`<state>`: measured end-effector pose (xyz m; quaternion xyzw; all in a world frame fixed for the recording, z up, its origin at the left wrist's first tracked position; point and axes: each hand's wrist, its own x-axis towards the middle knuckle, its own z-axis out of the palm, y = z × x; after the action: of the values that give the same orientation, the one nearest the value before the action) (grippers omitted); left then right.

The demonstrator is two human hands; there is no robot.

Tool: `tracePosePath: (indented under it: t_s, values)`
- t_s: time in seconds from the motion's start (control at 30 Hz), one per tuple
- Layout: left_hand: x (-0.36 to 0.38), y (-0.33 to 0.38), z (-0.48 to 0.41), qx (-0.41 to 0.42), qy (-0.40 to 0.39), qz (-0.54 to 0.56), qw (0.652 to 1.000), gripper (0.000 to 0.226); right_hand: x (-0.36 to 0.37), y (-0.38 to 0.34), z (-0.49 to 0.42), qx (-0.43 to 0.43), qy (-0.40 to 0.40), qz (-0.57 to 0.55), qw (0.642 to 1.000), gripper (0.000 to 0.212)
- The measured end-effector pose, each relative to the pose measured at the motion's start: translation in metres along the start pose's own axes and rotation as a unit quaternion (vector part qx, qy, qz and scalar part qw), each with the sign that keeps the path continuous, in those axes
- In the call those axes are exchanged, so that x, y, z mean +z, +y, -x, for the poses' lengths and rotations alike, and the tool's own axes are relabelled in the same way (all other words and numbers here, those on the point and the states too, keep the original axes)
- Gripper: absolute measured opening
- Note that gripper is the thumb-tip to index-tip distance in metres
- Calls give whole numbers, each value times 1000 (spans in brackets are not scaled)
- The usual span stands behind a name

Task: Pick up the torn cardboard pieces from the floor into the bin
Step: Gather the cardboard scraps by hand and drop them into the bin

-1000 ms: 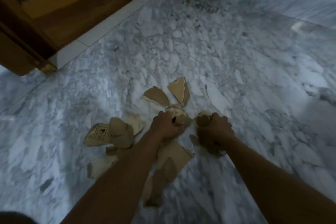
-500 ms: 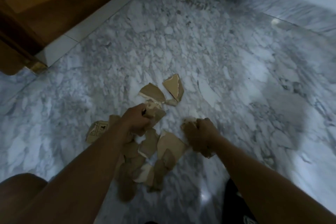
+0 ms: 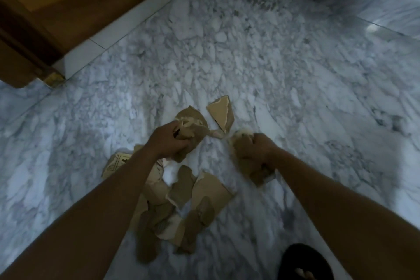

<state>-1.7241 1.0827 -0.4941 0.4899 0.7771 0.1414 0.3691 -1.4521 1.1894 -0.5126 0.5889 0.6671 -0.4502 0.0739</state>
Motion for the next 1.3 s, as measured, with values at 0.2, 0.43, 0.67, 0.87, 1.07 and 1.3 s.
tracePosePath:
  t_s: [0.2,0.43,0.67,0.87,1.07,1.3]
  values:
    - [-21,19,-58,21,28,34,999,50,-57,-71,-71,-15,14,-164,986,73]
    - [27,-1,-98,21,21,-139,990,49,11,-76,-110,4,71,-36,997,74]
    - [20,2,-96,-33,22,-157,987,58,-18,-64,-95,-66,96,-132,984,71]
    - [22,0,-63,-16,73,-83,994,80,-46,-59,-65,-79,12,-210,974,16]
    - [13,-21,-31,-109,127,13,986,45,10,-58,-44,-169,-97,152,969,44]
    - [-37,-46,3,-155,104,9,982,53,47,-58,-45,-161,-62,210,962,62]
